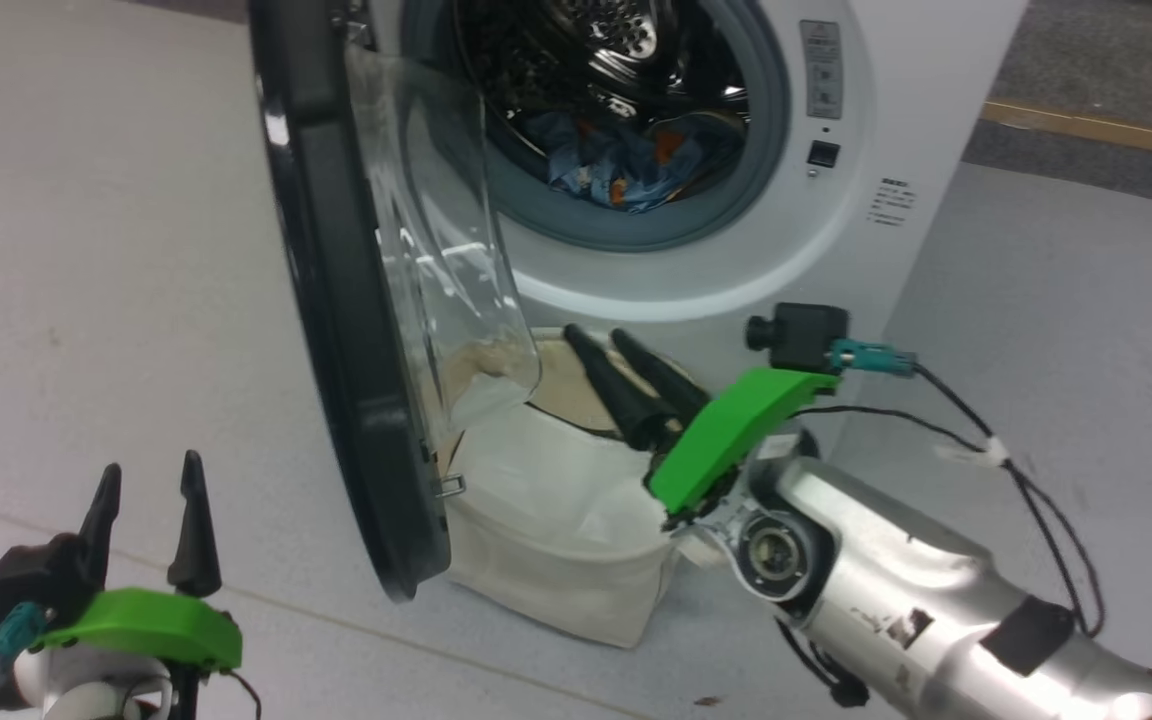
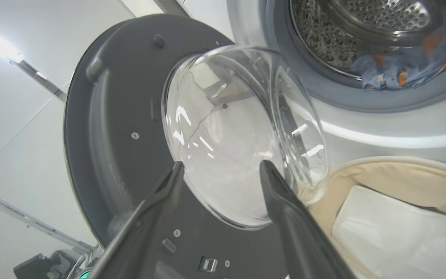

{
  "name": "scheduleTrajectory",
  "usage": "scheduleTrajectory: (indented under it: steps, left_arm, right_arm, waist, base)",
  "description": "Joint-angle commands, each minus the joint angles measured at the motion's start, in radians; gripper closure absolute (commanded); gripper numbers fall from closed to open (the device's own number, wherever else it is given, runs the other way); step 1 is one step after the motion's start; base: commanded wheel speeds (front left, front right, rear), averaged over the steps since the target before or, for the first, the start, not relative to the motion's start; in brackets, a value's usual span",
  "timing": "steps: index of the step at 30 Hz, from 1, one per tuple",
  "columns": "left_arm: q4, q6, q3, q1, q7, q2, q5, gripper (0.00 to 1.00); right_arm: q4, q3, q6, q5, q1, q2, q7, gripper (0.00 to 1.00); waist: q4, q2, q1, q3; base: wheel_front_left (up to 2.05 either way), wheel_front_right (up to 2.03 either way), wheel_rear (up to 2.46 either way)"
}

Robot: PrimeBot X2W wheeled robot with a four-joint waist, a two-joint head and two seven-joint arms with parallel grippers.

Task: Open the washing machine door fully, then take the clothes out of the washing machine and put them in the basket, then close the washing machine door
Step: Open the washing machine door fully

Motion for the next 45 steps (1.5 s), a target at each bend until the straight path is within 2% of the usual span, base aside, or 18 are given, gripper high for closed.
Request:
scheduleTrajectory:
  steps: [1,6,13,18,24,30,45]
  left_arm:
    - [-0.038,0.004,0.044,-0.025,0.001,0.043,-0.007,0.00]
    - [-0.061,0.007,0.061,-0.016,0.018,0.074,-0.016,0.00]
    - [-0.095,0.014,0.076,-0.004,0.034,0.099,-0.028,0.00]
    - [-0.112,0.019,0.076,0.005,0.042,0.104,-0.032,0.00]
    - [-0.117,0.020,0.065,0.018,0.046,0.102,-0.034,0.00]
    - [-0.116,0.023,0.051,0.031,0.047,0.094,-0.035,0.00]
    - [-0.113,0.019,0.031,0.053,0.040,0.088,-0.044,0.00]
  right_arm:
    - [-0.029,-0.025,0.001,-0.024,0.010,-0.004,-0.026,0.00]
    - [-0.029,-0.105,0.001,-0.151,0.052,-0.054,-0.052,0.00]
    - [-0.130,-0.393,0.001,-0.406,0.215,-0.085,-0.053,0.00]
    - [-0.189,-0.622,0.001,-0.668,0.356,-0.059,-0.053,0.00]
    - [-0.205,-0.753,0.001,-0.886,0.486,-0.014,-0.053,0.00]
    - [-0.200,-0.805,0.001,-0.968,0.548,0.025,-0.053,0.00]
    - [-0.165,-0.823,0.001,-0.998,0.530,0.035,-0.053,0.00]
  waist:
    - [-0.023,-0.0001,0.0001,-0.006]
    - [-0.066,-0.0001,0.0001,-0.006]
    - [-0.111,-0.0001,0.0001,-0.007]
    - [-0.123,-0.0001,0.0001,-0.010]
    - [-0.124,-0.0001,0.0001,-0.027]
    - [-0.125,-0.0001,0.0001,-0.037]
    - [-0.114,-0.0001,0.0001,-0.042]
  base:
    - [0.00,0.00,0.00]
    - [0.00,0.00,0.00]
    - [0.00,0.00,0.00]
    - [0.00,0.00,0.00]
    - [0.00,0.00,0.00]
    - [0.00,0.00,0.00]
    - [0.00,0.00,0.00]
